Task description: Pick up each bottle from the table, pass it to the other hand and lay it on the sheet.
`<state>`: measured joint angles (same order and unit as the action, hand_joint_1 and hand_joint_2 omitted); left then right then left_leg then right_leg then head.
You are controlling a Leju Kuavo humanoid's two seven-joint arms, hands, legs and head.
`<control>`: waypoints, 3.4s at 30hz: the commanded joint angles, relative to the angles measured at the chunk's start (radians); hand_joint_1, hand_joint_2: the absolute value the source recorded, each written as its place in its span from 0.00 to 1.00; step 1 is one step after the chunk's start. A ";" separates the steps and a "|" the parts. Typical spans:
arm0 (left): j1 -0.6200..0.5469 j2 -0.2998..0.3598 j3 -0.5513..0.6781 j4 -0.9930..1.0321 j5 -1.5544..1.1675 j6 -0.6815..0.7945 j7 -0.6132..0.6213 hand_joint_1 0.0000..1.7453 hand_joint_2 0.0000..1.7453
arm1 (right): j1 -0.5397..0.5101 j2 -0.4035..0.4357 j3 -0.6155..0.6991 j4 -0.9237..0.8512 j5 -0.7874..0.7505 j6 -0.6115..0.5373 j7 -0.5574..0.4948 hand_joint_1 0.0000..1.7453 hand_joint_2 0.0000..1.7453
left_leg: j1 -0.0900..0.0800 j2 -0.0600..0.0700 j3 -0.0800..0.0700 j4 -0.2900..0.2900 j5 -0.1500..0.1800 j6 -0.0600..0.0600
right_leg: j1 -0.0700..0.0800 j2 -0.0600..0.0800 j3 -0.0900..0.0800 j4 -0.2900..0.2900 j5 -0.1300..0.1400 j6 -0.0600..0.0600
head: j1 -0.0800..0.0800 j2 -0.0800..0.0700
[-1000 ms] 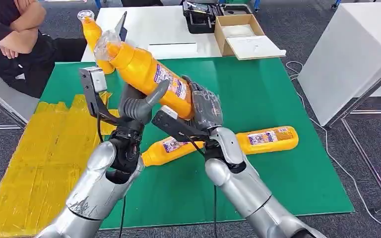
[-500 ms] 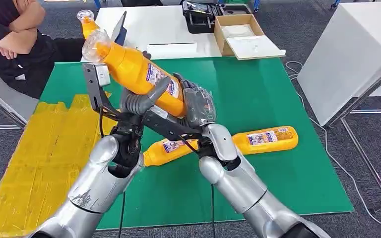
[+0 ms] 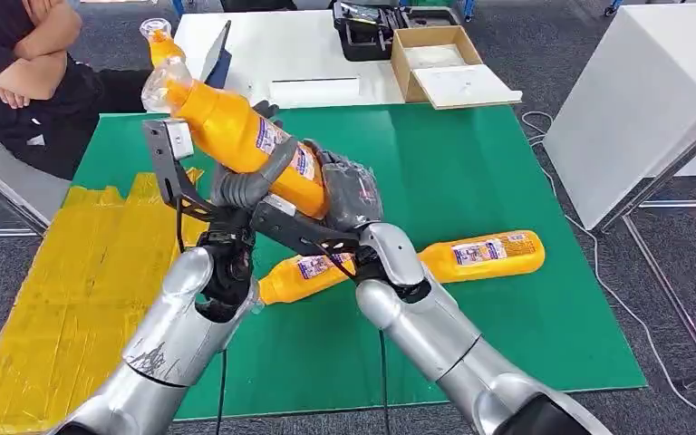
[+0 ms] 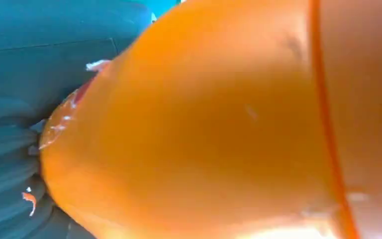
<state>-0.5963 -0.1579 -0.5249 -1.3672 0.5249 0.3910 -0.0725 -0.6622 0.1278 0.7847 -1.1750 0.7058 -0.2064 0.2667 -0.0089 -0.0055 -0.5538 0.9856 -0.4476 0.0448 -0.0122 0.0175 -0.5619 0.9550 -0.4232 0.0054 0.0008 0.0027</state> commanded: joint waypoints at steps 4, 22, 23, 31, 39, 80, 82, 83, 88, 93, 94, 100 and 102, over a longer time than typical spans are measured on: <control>-0.121 -0.001 0.004 0.070 -0.006 0.000 -0.003 1.00 1.00 | 0.014 0.032 0.153 0.132 -0.038 0.060 -0.043 1.00 1.00 | 0.002 -0.001 0.001 0.000 0.000 -0.003 | 0.002 -0.002 0.002 -0.001 0.000 -0.001 | 0.000 0.000; -0.027 0.188 0.287 0.051 -0.079 0.027 -0.059 1.00 1.00 | 0.083 -0.148 -0.141 0.109 -0.202 0.071 -0.066 0.00 0.00 | 0.001 -0.002 0.006 -0.002 0.001 -0.006 | 0.001 -0.005 0.007 -0.003 0.000 -0.002 | 0.000 0.000; -0.011 0.205 0.305 0.056 -0.077 0.016 -0.062 1.00 1.00 | 0.091 -0.161 -0.165 0.092 -0.213 0.070 -0.073 0.00 0.00 | 0.001 0.000 0.004 -0.002 0.001 -0.003 | 0.001 -0.002 0.004 -0.002 0.000 -0.001 | 0.000 0.000; 0.094 0.239 0.447 0.123 -0.087 -0.055 -0.081 1.00 1.00 | 0.181 -0.239 -0.325 -0.052 -0.212 0.132 -0.082 0.00 0.00 | 0.000 -0.001 0.006 -0.001 -0.001 -0.005 | 0.000 -0.003 0.006 -0.001 -0.002 -0.001 | 0.000 0.000; 0.070 0.282 0.412 0.176 -0.255 0.027 -0.145 1.00 1.00 | 0.221 -0.279 -0.321 -0.088 -0.236 0.120 -0.092 0.00 0.00 | 0.000 0.000 0.000 0.000 0.000 -0.003 | 0.001 -0.002 0.001 0.000 0.000 -0.001 | 0.000 0.000; 0.072 0.281 0.128 0.746 -1.744 0.307 -0.098 1.00 1.00 | 0.345 -0.375 -0.318 -0.317 -0.358 0.135 -0.088 0.00 0.00 | 0.000 -0.001 0.003 0.000 -0.001 -0.005 | 0.000 -0.003 0.003 0.000 -0.001 -0.001 | 0.000 0.000; 0.064 0.249 0.120 0.806 -1.744 0.307 -0.075 0.74 1.00 | 0.357 -0.371 -0.321 -0.341 -0.346 0.142 -0.073 0.00 0.00 | -0.001 -0.001 0.002 -0.001 0.000 -0.003 | 0.000 -0.002 0.002 -0.001 0.000 -0.001 | 0.000 0.000; 0.059 0.240 0.120 0.829 -1.735 0.291 -0.070 0.00 1.00 | 0.362 -0.370 -0.321 -0.349 -0.339 0.145 -0.068 0.00 0.00 | -0.001 -0.001 0.001 -0.001 0.000 -0.002 | 0.000 -0.001 0.000 -0.001 0.000 0.000 | 0.000 0.000; 0.040 0.243 0.119 0.882 -1.691 0.228 -0.052 0.00 0.00 | 0.384 -0.357 -0.336 -0.379 -0.312 0.164 -0.054 0.00 0.00 | 0.000 -0.001 0.002 0.000 -0.001 -0.004 | 0.000 -0.002 0.002 0.000 -0.001 -0.001 | 0.000 0.000; 0.022 0.236 0.149 0.898 -1.654 0.180 -0.037 0.00 0.00 | 0.407 -0.332 -0.364 -0.410 -0.275 0.185 -0.032 0.00 0.00 | 0.000 -0.001 0.000 0.000 0.000 -0.003 | 0.000 -0.001 0.000 0.000 0.000 -0.001 | 0.000 0.000; 0.022 0.235 0.153 0.897 -1.649 0.176 -0.038 0.00 0.00 | 0.409 -0.331 -0.367 -0.412 -0.272 0.189 -0.031 0.00 0.00 | 0.000 -0.001 0.000 0.000 0.000 -0.002 | 0.000 -0.001 0.000 0.000 0.000 -0.001 | 0.000 0.000; 0.020 0.235 0.153 0.897 -1.649 0.174 -0.038 0.00 0.00 | 0.412 -0.332 -0.368 -0.412 -0.272 0.189 -0.031 0.00 0.00 | 0.000 0.000 0.001 0.000 0.000 -0.002 | 0.000 0.000 0.000 0.000 0.000 0.000 | 0.000 0.000; 0.016 0.231 0.163 0.897 -1.638 0.159 -0.035 0.00 0.00 | 0.412 -0.330 -0.371 -0.412 -0.258 0.208 -0.033 0.00 0.00 | 0.000 0.000 0.002 0.000 -0.001 -0.004 | 0.000 -0.001 0.001 0.000 0.000 -0.001 | 0.000 0.000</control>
<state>-0.5394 0.1041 -0.3838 -0.5569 -1.1246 0.5745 -0.1129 -0.2415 -0.2255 0.4349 -1.5839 0.4356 -0.0248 0.2300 -0.0090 -0.0053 -0.5537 0.9854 -0.4477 0.0448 -0.0122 0.0184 -0.5627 0.9550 -0.4230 0.0055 0.0008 0.0027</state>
